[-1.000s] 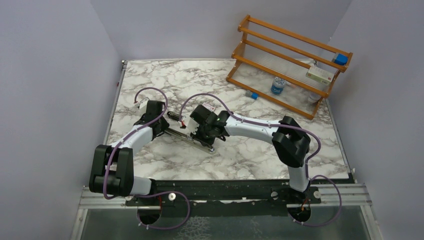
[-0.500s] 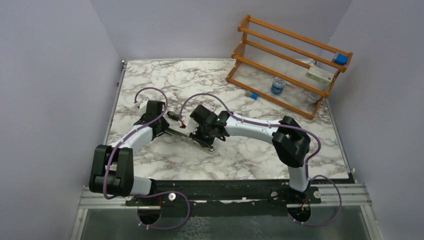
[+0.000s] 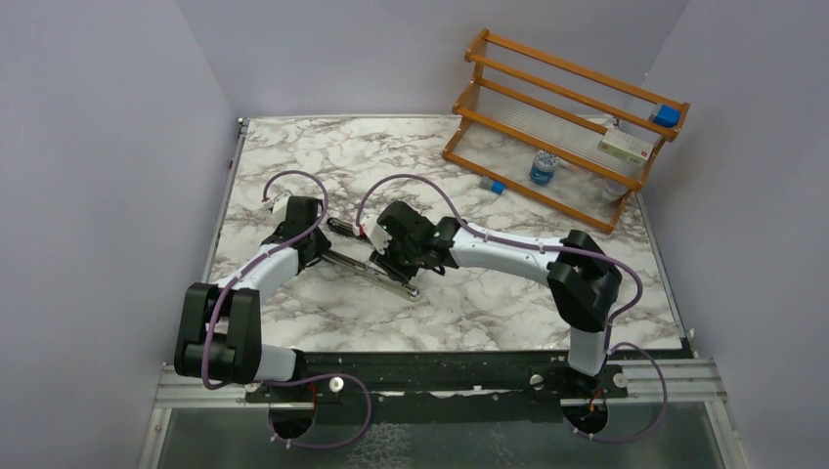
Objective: Load the staples into the stapler
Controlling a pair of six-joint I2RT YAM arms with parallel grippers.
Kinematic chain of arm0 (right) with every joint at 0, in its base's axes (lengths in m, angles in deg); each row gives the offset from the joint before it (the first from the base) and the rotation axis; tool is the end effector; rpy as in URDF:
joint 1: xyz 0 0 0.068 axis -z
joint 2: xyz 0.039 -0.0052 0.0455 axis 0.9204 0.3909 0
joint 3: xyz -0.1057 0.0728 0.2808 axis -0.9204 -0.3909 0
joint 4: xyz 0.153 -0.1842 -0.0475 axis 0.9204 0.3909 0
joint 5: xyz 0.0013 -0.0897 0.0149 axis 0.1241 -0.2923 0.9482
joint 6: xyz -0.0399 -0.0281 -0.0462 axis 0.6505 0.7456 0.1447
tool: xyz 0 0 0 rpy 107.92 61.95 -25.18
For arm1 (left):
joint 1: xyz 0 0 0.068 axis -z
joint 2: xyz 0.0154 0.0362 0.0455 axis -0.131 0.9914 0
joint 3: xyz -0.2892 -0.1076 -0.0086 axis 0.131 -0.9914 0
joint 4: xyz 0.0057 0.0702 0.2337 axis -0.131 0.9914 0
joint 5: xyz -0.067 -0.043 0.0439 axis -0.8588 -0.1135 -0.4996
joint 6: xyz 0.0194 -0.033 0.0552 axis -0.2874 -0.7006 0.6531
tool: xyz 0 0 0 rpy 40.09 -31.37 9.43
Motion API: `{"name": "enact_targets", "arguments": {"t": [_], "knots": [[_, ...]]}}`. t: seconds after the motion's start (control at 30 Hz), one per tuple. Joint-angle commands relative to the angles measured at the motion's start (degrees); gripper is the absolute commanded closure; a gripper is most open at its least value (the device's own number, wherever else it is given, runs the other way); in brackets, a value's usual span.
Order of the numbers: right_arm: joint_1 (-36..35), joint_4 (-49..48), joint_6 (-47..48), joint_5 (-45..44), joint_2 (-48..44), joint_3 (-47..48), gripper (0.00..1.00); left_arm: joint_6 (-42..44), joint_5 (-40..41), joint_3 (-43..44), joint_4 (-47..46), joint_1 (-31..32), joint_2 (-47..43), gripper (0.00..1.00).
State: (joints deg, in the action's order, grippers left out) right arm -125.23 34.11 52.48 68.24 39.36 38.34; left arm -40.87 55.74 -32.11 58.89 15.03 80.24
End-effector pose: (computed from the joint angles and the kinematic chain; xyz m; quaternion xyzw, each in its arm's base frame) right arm 0.2160 0.3583 0.2451 -0.5375 0.7823 0.1701 0.2649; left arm 0.2494 -0.0191 0.2077 -0.2925 0.8898 -0.0183 0.3498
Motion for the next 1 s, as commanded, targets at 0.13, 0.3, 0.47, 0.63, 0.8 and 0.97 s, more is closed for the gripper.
{"name": "enact_targets", "arguments": {"t": [0.13, 0.3, 0.47, 0.63, 0.8, 0.97], "knots": [[0.79, -4.27, -1.44, -1.41, 1.95, -0.23, 0.61, 0.88, 1.06, -0.56, 1.96, -0.47, -0.41, 0.64], [1.39, -5.17, -1.29, -0.31, 3.4, -0.01, 0.61, 0.87, 1.06, -0.42, 2.0, -0.48, -0.39, 0.64], [1.48, -5.43, -1.08, 0.09, 4.47, -0.27, 0.61, 0.9, 1.06, -0.51, 2.08, -0.48, -0.45, 0.64], [1.56, -5.55, -1.13, 0.48, 5.19, -1.11, 0.61, 0.9, 1.05, -0.56, 2.13, -0.5, -0.47, 0.64], [1.56, -5.54, -1.08, 0.41, 5.64, -2.02, 0.61, 0.88, 1.06, -0.53, 2.07, -0.45, -0.47, 0.64], [1.55, -4.7, -1.0, -0.11, 5.6, -2.95, 0.61, 0.98, 1.06, -0.34, 2.05, -0.48, -0.5, 0.64]]}}
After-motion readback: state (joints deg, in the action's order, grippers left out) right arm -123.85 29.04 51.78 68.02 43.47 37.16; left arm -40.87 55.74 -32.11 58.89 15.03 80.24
